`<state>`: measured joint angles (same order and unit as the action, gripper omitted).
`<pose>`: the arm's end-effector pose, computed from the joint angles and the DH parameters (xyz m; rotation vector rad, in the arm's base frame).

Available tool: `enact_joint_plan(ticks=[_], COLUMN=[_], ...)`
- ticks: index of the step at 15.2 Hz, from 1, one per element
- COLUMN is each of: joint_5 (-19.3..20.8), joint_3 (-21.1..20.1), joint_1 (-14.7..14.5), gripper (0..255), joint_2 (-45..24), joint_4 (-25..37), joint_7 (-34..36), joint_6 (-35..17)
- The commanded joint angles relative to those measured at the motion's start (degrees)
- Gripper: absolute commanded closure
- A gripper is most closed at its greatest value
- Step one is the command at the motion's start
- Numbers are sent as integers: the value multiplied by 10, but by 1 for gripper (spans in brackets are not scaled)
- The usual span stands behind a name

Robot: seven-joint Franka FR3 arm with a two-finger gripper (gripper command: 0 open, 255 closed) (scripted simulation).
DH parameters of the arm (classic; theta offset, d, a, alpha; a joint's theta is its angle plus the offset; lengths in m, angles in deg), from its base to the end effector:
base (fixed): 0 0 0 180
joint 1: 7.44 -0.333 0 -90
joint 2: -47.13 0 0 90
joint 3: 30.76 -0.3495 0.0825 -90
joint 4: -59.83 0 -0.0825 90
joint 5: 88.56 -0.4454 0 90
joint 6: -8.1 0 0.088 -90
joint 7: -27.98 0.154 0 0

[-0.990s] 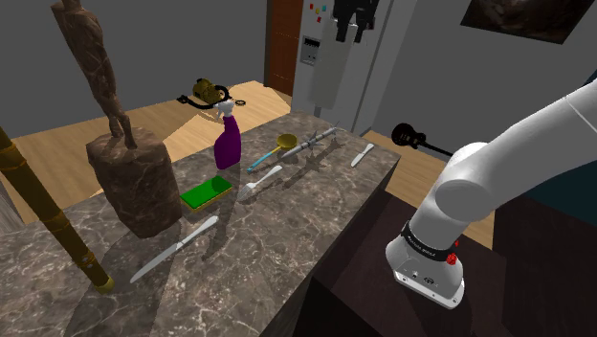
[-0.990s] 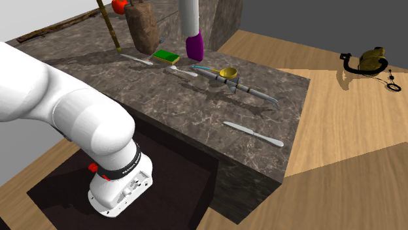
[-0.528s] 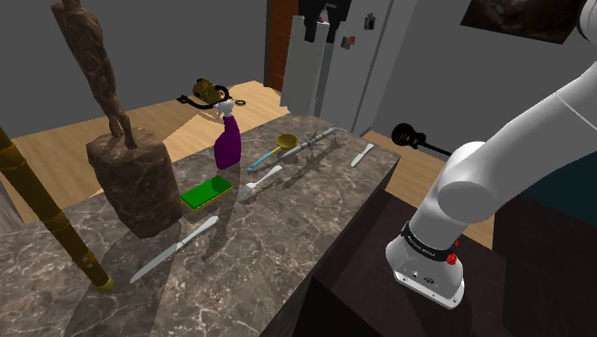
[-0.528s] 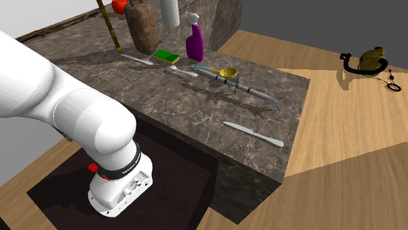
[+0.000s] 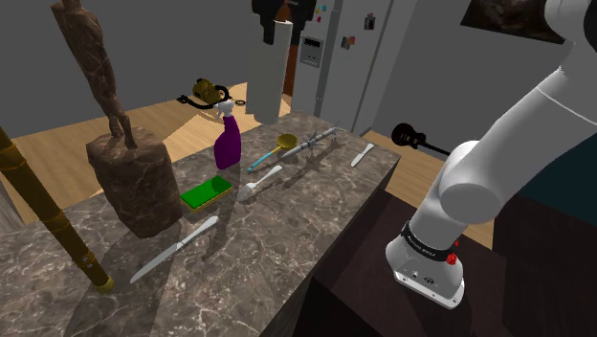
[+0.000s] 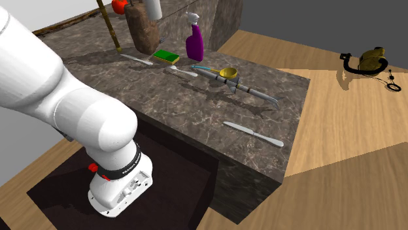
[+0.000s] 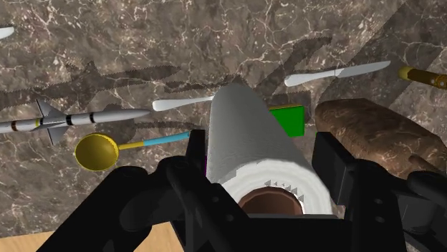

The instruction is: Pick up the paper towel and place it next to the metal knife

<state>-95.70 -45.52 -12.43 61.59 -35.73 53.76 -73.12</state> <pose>0.4679 0.2094 0.6838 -3.0853 0.1461 0.0445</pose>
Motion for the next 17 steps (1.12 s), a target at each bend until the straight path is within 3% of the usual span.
enact_joint_plan(ticks=[1, 10, 17], joint_5=[2, 53, 40], joint_3=[-20, -106, -100], joint_1=[-9, -69, -63], gripper=[255, 255, 255], joint_2=[-24, -181, -151], joint_4=[26, 195, 105], joint_7=[31, 172, 160], joint_6=[-1, 13, -51])
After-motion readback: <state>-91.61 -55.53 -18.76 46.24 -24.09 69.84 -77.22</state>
